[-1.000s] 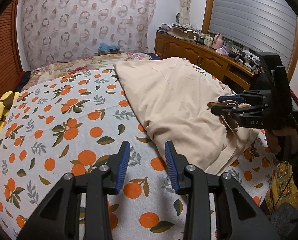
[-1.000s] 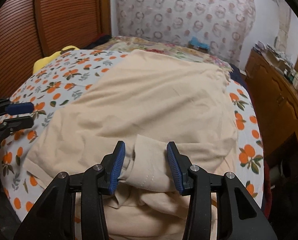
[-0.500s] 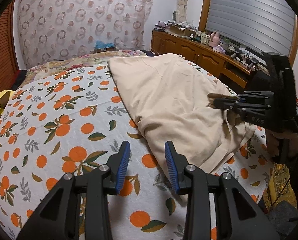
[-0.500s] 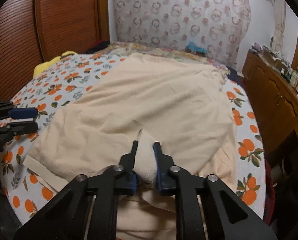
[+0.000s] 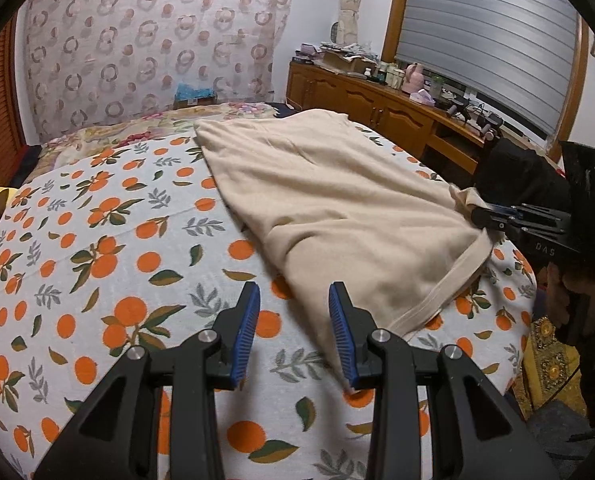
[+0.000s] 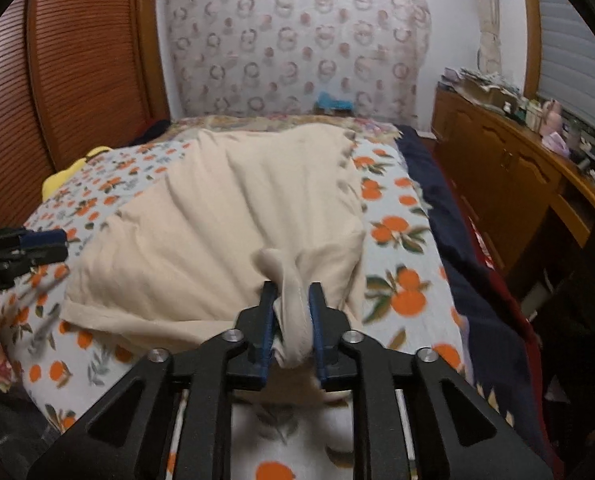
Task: Fold small clothes
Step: 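Grasp the shirt hem with the right gripper and pull it straight, then grasp the peach shirt's sleeve end with the left gripper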
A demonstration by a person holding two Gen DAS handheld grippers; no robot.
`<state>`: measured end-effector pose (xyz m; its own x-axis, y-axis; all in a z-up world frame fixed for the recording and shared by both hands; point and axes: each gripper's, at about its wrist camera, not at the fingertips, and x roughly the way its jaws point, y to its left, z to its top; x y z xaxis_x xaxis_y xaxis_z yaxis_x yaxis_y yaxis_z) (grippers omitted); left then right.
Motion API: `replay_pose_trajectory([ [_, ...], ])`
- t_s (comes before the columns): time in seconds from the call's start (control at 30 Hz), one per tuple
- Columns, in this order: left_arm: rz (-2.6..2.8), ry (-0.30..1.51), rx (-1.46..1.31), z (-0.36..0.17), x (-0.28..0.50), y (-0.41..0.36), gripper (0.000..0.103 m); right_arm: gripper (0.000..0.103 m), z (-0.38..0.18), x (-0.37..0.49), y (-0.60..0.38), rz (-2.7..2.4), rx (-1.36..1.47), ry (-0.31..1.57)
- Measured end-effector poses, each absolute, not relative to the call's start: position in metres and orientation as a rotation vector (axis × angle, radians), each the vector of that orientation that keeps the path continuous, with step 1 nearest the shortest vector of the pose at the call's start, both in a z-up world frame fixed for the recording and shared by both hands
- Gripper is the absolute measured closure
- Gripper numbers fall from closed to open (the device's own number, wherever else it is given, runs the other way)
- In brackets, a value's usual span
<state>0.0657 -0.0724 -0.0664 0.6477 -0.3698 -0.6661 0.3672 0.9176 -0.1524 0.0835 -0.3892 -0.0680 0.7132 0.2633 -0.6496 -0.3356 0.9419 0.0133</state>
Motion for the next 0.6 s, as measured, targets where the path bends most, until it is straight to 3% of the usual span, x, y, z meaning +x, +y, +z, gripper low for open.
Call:
replay_pose_trajectory([
  [0.33, -0.445, 0.774, 0.014, -0.069, 0.064, -0.087, 0.068, 0.081, -0.055, 0.078, -0.417, 0.263, -0.047, 0.66],
  [0.6, -0.479, 0.828, 0.023, -0.081, 0.07, -0.097, 0.068, 0.068, -0.077, 0.087, -0.421, 0.24, -0.083, 0.724],
])
